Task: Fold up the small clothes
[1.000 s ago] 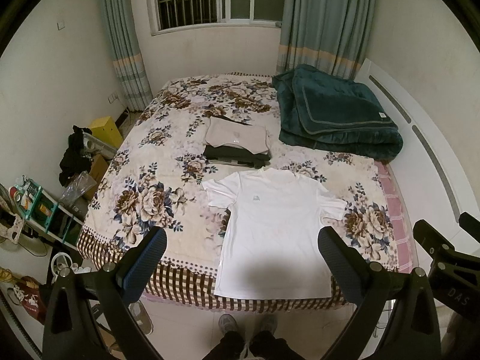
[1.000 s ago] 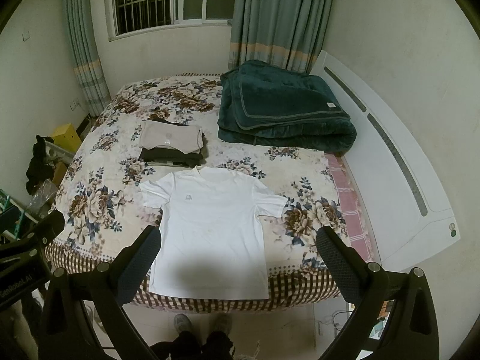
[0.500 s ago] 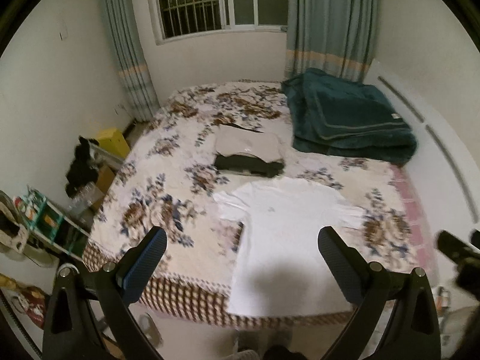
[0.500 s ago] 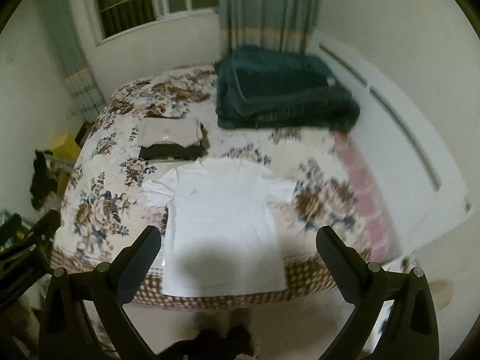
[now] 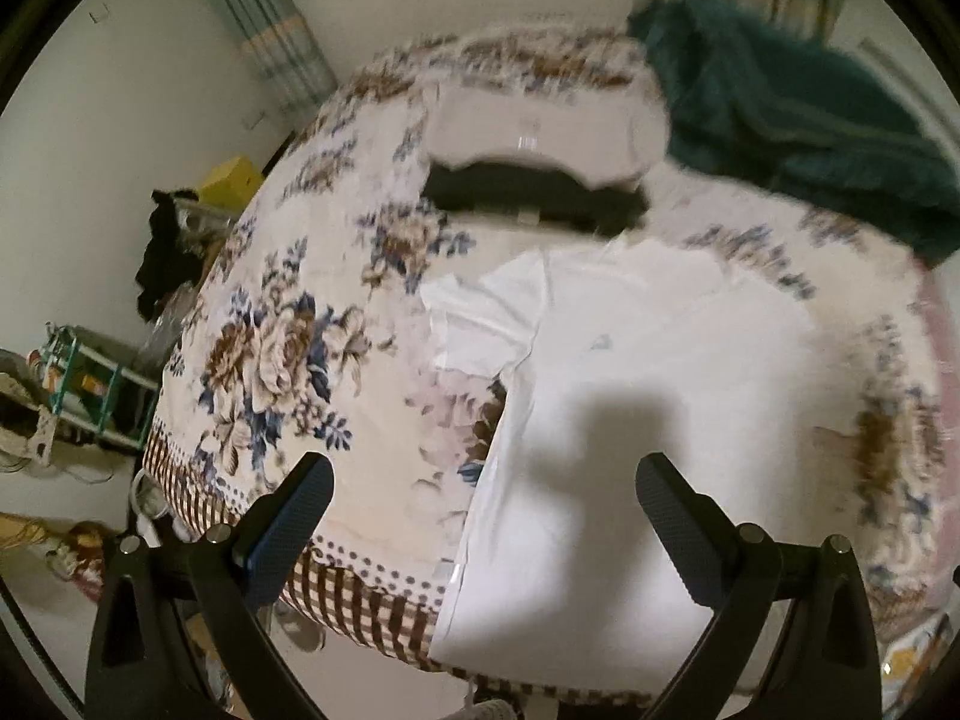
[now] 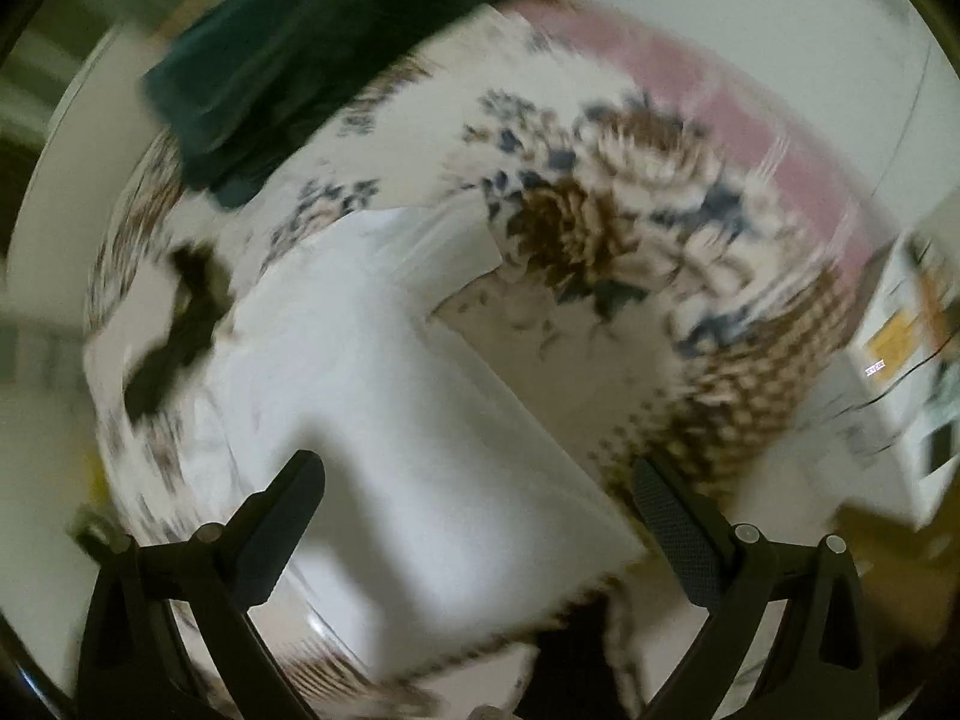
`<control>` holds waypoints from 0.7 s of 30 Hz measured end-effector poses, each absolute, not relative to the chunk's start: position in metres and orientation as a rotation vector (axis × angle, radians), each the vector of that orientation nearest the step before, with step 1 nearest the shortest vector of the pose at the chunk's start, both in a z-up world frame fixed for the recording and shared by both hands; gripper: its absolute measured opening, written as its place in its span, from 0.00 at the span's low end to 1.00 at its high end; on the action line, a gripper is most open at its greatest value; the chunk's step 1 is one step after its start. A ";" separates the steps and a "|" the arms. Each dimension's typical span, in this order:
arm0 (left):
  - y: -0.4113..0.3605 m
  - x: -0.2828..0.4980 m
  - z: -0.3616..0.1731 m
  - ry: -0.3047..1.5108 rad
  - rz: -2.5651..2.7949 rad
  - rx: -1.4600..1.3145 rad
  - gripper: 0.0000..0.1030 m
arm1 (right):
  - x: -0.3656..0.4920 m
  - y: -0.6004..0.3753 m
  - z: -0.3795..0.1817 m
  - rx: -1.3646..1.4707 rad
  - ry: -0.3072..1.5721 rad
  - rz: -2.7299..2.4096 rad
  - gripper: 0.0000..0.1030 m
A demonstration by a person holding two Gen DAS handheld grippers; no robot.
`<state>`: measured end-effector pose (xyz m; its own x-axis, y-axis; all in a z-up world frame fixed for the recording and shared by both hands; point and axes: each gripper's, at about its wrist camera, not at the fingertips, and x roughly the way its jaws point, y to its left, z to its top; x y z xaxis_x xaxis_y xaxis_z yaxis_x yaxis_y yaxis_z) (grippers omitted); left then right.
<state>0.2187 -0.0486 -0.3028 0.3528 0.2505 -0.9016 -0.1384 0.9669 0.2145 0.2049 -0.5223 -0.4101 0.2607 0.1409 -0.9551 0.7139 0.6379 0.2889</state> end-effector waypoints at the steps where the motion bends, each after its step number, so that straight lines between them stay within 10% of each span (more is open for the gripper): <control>1: -0.054 0.232 -0.322 1.208 0.273 0.113 1.00 | 0.217 -0.539 -0.431 0.861 1.269 -0.457 0.99; 17: -0.129 0.385 -0.531 1.247 0.305 0.145 1.00 | 0.448 -0.666 -0.699 0.898 1.462 -0.219 0.89; 21: -0.150 0.400 -0.540 1.239 0.270 0.143 1.00 | 0.450 -0.656 -0.691 0.908 1.455 -0.092 0.33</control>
